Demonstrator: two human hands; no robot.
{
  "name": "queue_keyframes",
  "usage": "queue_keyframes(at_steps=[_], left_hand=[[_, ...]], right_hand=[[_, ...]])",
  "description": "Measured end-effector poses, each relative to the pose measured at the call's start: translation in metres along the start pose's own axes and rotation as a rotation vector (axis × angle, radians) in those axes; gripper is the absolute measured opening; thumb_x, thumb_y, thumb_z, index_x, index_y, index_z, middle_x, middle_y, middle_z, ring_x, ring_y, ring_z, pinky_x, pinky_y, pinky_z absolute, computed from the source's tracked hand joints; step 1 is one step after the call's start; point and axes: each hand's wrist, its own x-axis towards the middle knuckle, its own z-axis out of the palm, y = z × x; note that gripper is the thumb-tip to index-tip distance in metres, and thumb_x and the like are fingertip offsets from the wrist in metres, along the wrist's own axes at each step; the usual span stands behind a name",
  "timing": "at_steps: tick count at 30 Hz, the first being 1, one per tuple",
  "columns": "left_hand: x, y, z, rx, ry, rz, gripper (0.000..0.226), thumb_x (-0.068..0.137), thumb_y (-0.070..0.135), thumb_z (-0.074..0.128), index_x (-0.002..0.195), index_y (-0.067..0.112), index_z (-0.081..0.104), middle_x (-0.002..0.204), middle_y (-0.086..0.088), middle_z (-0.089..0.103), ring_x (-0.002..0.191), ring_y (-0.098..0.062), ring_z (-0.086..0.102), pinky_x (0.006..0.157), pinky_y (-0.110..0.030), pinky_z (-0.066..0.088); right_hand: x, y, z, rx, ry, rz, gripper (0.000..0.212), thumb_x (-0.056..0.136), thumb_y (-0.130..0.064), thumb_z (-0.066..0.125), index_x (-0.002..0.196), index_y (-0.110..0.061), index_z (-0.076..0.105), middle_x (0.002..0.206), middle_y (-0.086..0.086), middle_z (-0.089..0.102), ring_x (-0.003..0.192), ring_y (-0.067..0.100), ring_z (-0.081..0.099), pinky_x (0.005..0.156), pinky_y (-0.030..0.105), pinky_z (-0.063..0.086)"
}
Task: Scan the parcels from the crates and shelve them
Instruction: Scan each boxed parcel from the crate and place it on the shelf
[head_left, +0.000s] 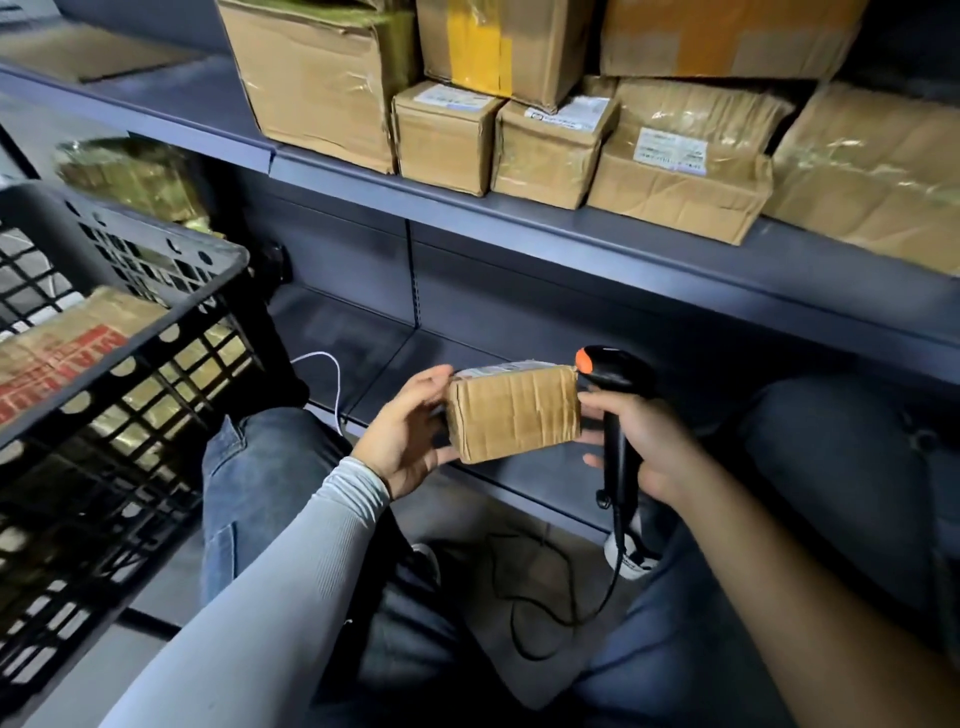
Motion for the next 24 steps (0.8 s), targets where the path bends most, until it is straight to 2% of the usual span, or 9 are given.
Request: queue_keyframes(at_steps=[2,4,9,12,15,17,19,23,24], left_hand=[[0.0019,0.0001,0.0005,-0.014,0.018,0.023,0.012,0.098,0.020,0.059,0.107,0.027,0.064,0.092,0.005,0.071,0.079,-0.015,0.064,0.064,-0.033,0.057],[0.0039,-0.0007,-0.0003,0.003,0.036,0.035,0.022,0.098,0.006,0.055,0.100,0.027,0.063,0.085,0.007,0.069,0.071,-0.012,0.061,0.054,-0.026,0.052],[0.0035,-0.0020,-0.0006,-0.091,0.036,0.101,0.062,0.080,0.004,0.072,0.138,0.021,0.055,0.117,-0.005,0.072,0.096,-0.020,0.070,0.080,-0.036,0.056],[0.0012,-0.0002,0.0016,-0.026,-0.060,0.081,0.059,0.087,0.012,0.071,0.144,0.006,0.055,0.130,-0.017,0.066,0.108,-0.026,0.067,0.089,-0.039,0.058],[-0.0041,0.0005,0.0040,0.039,-0.090,-0.004,0.046,0.095,0.018,0.068,0.140,0.027,0.062,0.128,-0.007,0.071,0.106,-0.022,0.071,0.078,-0.052,0.061],[-0.0042,0.0001,0.0043,0.013,-0.082,-0.060,0.051,0.097,0.019,0.068,0.141,0.042,0.057,0.131,0.001,0.071,0.106,-0.021,0.073,0.074,-0.059,0.061],[-0.0027,-0.0001,0.0045,0.000,-0.045,-0.053,0.056,0.097,0.018,0.069,0.143,0.044,0.051,0.128,0.003,0.073,0.103,-0.021,0.075,0.073,-0.059,0.061],[0.0014,-0.0038,0.0037,0.029,0.054,-0.008,0.072,0.084,0.011,0.080,0.147,0.014,0.047,0.105,-0.007,0.077,0.079,-0.022,0.075,0.062,-0.038,0.055],[0.0006,-0.0041,0.0047,0.042,0.057,-0.003,0.071,0.082,0.010,0.080,0.145,0.008,0.047,0.102,-0.009,0.077,0.076,-0.021,0.074,0.058,-0.033,0.052]], right_hand=[[-0.0004,-0.0008,0.0015,0.025,-0.005,0.001,0.012,0.098,-0.026,0.065,0.106,-0.023,0.074,0.105,-0.003,0.080,0.090,0.021,0.077,0.062,0.030,0.054],[-0.0003,0.0002,0.0040,0.030,-0.004,0.003,0.008,0.097,-0.027,0.067,0.100,-0.023,0.073,0.105,-0.001,0.079,0.091,0.024,0.076,0.064,0.031,0.054],[-0.0004,0.0043,0.0083,0.021,0.010,-0.033,0.010,0.094,-0.028,0.074,0.103,-0.024,0.074,0.102,-0.003,0.080,0.092,0.018,0.077,0.066,0.031,0.055],[0.0008,0.0052,0.0075,0.039,0.021,-0.043,0.010,0.093,-0.024,0.075,0.103,-0.023,0.074,0.102,-0.003,0.080,0.094,0.016,0.076,0.062,0.029,0.053],[0.0027,0.0050,0.0056,0.078,0.048,-0.068,0.007,0.092,-0.013,0.074,0.094,-0.020,0.074,0.094,-0.002,0.080,0.090,0.015,0.073,0.059,0.029,0.050],[0.0034,0.0053,0.0043,0.098,0.055,-0.084,0.010,0.091,-0.010,0.074,0.091,-0.020,0.073,0.083,-0.006,0.078,0.085,0.015,0.071,0.058,0.029,0.049],[0.0049,0.0056,0.0034,0.093,0.053,-0.094,0.011,0.091,-0.009,0.073,0.089,-0.019,0.073,0.079,-0.005,0.076,0.081,0.016,0.070,0.057,0.029,0.048],[0.0070,0.0059,0.0030,0.058,0.055,-0.111,0.003,0.088,-0.014,0.077,0.090,-0.013,0.076,0.074,0.000,0.075,0.063,0.015,0.067,0.056,0.029,0.048],[0.0072,0.0053,0.0036,0.054,0.055,-0.121,0.008,0.087,-0.017,0.079,0.093,-0.012,0.077,0.075,0.001,0.075,0.059,0.014,0.066,0.055,0.029,0.048]])
